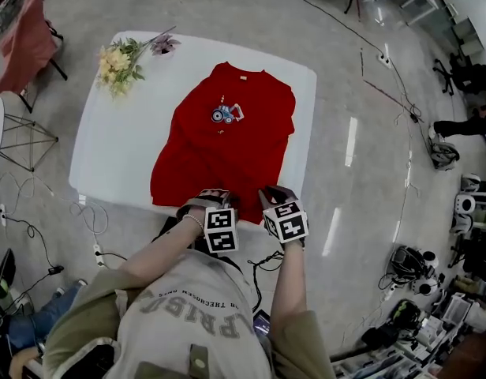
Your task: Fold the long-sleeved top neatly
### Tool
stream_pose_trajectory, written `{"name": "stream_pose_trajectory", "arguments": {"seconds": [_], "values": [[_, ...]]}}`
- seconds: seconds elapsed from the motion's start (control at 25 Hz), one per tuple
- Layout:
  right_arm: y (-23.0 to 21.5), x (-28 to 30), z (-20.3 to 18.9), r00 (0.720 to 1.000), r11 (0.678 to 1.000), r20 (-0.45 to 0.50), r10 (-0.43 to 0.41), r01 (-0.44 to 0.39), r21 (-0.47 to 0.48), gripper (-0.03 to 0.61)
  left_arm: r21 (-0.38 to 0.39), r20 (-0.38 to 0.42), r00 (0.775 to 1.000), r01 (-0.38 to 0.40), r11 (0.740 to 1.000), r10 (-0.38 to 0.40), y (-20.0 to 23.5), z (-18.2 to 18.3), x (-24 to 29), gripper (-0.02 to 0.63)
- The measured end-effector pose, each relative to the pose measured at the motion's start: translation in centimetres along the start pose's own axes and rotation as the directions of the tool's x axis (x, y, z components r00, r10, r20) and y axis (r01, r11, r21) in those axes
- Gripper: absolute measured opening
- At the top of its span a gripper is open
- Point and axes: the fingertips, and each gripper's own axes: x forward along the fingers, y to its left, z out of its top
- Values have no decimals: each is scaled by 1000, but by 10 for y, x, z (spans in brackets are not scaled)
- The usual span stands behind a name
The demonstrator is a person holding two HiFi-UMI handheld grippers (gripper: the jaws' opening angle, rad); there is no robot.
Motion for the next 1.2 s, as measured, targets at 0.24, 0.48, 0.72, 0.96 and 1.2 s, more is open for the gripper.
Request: {"name": "stream_pose_trajectory", "arguments": {"seconds": [0.24, 0.48, 0.72, 0.96, 1.2], "values": [[-5, 10, -24, 995, 1000, -102, -19, 19, -1, 51, -158, 65, 994, 92, 983, -83, -18, -9, -3, 198], [-1, -4, -6, 996, 998, -83, -14, 8, -63, 289, -241, 92, 995, -10, 971, 33, 43, -45, -55, 273], [44, 20, 48, 993, 981, -27, 118, -121, -155, 290, -201, 21, 966, -249, 948, 258, 219, -78, -84, 273], [70, 46, 48, 990, 982, -95, 107, -120, -145, 290, -61, 19, 994, -108, 992, 109, 282, -57, -47, 273], [52, 46, 26, 986, 996, -161, 50, -62, -70, 290, -141, -50, 998, -41, 989, 34, 306, -98, -21, 293]]}}
